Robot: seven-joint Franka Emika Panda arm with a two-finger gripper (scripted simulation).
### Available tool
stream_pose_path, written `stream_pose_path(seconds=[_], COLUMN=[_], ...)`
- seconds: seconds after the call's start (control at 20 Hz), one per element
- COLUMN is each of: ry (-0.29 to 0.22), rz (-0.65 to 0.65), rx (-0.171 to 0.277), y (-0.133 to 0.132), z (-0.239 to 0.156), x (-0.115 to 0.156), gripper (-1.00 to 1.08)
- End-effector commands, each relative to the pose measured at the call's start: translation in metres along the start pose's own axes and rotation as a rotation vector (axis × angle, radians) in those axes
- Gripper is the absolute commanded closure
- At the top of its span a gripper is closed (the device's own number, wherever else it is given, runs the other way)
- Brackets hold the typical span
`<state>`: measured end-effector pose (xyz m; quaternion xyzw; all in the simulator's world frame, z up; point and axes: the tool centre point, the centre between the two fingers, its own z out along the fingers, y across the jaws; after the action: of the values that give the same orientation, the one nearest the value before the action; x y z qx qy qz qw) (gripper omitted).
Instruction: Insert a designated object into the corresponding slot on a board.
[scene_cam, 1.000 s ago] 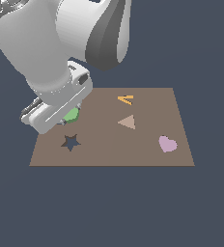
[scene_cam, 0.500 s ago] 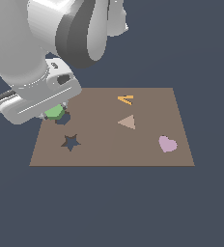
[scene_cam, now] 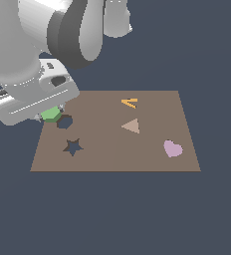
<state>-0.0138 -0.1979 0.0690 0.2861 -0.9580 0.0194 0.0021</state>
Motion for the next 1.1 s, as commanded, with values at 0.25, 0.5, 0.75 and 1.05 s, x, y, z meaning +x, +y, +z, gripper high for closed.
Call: stream_pose_path(seconds=[0.25, 0.5, 0.75, 1.05], ry=[0.0, -0.001, -0.003, -0.01], rz=[-0.064, -0.057, 0.023, 0.163], rx=[-0.036, -0.053, -0.049, -0.035], y=[0.042, 0.058, 0.048, 0.022], z=[0.025, 0.036, 0.034, 0.025], x=[-0.033, -0.044, -0.036, -0.016], gripper=[1.08, 1.08, 1.08, 1.08])
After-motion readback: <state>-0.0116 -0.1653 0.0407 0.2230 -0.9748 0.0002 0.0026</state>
